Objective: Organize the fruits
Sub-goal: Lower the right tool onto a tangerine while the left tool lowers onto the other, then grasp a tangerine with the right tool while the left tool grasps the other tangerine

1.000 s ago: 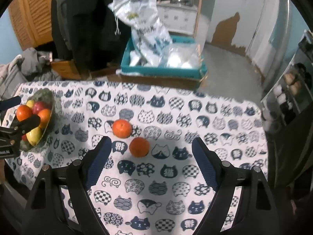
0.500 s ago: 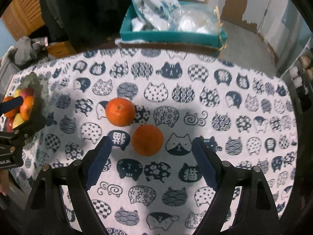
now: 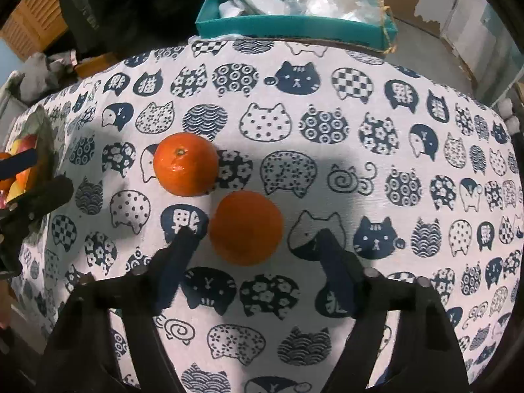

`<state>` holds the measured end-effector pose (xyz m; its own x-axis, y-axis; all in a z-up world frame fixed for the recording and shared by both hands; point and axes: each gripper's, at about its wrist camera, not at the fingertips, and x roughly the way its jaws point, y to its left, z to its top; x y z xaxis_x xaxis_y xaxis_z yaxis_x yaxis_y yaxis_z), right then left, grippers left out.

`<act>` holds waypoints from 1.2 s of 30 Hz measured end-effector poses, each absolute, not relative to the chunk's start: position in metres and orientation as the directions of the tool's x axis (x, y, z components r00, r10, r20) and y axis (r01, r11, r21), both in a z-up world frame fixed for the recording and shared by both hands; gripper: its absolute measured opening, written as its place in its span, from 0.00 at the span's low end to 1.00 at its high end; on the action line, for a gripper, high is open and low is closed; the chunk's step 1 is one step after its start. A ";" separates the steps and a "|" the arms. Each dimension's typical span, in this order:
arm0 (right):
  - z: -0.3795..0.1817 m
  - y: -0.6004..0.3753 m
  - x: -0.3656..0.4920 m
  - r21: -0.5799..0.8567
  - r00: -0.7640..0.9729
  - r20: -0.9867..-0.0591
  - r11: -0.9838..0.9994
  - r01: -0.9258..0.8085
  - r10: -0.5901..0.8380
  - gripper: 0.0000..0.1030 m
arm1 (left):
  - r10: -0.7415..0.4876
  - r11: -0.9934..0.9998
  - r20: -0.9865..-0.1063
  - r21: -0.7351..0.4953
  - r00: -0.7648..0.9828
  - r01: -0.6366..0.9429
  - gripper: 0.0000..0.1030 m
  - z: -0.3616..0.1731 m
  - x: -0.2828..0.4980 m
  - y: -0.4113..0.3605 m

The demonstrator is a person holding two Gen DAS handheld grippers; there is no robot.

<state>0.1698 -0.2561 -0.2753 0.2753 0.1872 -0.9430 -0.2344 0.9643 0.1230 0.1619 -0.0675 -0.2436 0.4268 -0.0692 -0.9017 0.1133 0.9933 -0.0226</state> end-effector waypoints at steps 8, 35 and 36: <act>-0.281 -0.252 0.170 0.117 0.268 -0.945 0.959 -0.258 0.187 0.42 | -0.105 0.991 -0.897 -0.060 0.430 0.117 0.99 -0.242 0.166 -0.072; -0.273 -0.336 0.164 0.106 0.339 -0.931 0.990 -0.094 0.132 0.41 | -0.199 0.965 -0.912 -0.119 0.359 0.233 0.99 -0.278 0.196 -0.151; -0.273 -0.335 0.164 0.107 0.340 -0.931 0.990 -0.091 0.132 0.41 | -0.198 0.966 -0.913 -0.118 0.358 0.232 0.97 -0.279 0.196 -0.152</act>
<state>0.1640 -0.3351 -0.2725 0.3396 0.1317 -0.9313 -0.0915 0.9901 0.1067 0.1960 -0.1518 -0.2790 0.3578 -0.1977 -0.9126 0.2316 0.9656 -0.1183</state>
